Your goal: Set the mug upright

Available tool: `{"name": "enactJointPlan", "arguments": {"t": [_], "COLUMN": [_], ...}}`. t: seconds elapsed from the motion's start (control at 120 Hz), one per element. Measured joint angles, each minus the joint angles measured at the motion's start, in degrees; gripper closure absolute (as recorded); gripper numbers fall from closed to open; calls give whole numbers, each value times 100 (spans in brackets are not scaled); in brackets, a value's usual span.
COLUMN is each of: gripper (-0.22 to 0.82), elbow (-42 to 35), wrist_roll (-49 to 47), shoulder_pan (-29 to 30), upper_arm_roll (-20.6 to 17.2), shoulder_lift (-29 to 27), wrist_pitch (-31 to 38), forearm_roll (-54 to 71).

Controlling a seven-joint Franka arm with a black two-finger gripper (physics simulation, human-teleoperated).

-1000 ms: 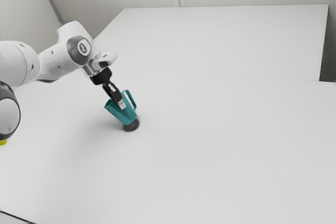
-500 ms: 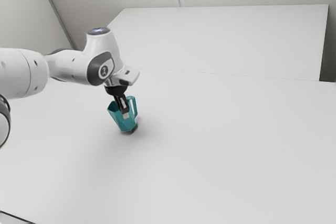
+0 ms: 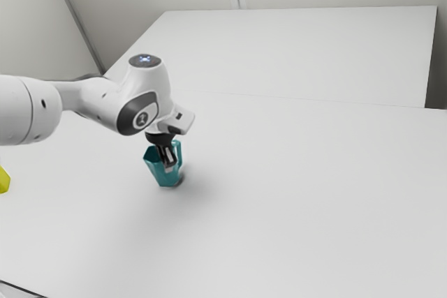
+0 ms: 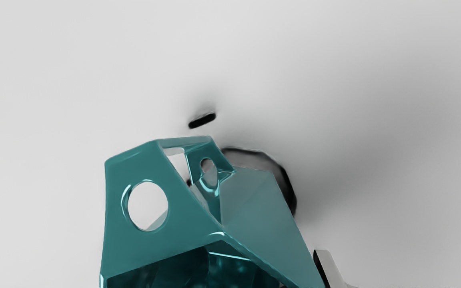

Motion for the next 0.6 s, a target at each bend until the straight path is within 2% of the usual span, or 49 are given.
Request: {"name": "enactJointPlan", "arguments": {"t": [0.167, 0.383, 0.483, 0.6], "gripper": [76, 32, 20, 11], "elbow": [-83, -109, -57, 75], "wrist_roll": [-292, -514, -576, -639], "shoulder_pan": [3, -29, -16, 6], "upper_arm_roll": [3, 21, 35, 37], "shoulder_lift": [-16, -15, -60, -192], "wrist_pitch": [137, 216, 232, 242], "forearm_roll": [19, 3, 47, 84]}}
